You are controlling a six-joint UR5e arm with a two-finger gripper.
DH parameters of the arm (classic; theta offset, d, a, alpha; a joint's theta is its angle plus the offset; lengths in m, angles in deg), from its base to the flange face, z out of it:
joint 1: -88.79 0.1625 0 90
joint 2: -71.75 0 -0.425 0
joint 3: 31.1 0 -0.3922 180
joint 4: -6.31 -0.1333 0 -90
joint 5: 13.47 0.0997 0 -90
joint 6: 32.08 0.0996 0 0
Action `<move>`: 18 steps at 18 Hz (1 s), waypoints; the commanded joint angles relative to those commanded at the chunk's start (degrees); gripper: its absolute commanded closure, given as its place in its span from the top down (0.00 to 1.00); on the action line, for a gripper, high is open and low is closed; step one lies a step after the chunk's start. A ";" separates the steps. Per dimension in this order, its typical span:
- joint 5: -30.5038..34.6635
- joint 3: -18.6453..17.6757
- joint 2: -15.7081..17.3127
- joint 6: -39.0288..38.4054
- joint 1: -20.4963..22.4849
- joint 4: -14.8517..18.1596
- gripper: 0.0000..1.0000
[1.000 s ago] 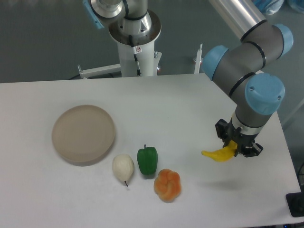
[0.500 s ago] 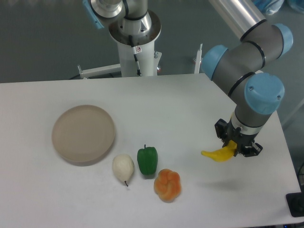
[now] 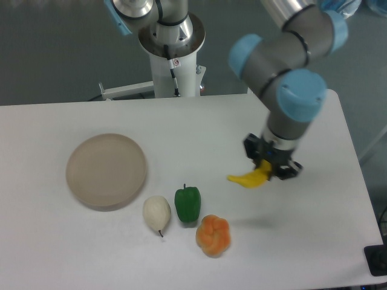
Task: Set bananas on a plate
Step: 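Carry the held yellow banana across the table over the beige plate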
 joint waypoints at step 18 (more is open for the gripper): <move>-0.09 -5.55 -4.55 -17.23 -22.59 -4.83 0.00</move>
